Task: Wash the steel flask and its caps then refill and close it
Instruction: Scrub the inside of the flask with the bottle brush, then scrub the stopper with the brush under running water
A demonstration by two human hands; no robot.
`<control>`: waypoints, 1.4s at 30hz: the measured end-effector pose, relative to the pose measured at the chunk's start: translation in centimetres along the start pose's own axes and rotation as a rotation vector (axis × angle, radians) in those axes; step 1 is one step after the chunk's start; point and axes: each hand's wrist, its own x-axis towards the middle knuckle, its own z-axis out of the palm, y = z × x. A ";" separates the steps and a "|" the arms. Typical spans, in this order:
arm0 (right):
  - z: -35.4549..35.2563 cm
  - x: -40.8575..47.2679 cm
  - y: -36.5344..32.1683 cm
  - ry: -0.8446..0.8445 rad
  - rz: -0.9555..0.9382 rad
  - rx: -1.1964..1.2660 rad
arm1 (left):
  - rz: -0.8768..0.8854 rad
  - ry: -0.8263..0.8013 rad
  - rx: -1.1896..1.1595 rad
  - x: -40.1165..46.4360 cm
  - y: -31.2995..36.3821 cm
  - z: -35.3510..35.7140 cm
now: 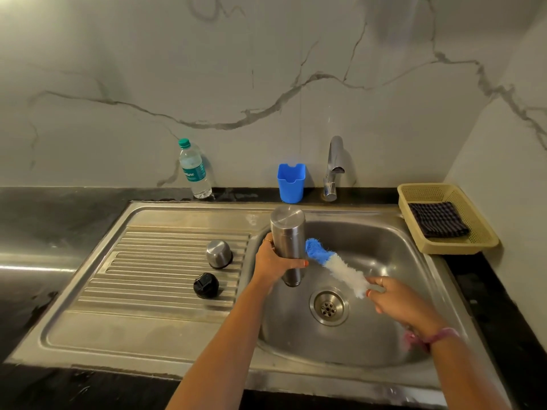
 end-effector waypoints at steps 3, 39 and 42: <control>0.8 0.1 -0.7 -0.011 -0.006 -0.004 | -0.004 -0.012 0.014 0.4 -0.1 -0.7; 18.2 0.8 -12.1 0.317 0.116 0.601 | 0.124 0.129 -0.127 2.5 0.0 -34.2; 18.7 1.1 -12.5 0.323 0.137 0.603 | 0.111 0.140 -0.087 2.7 -1.4 -34.2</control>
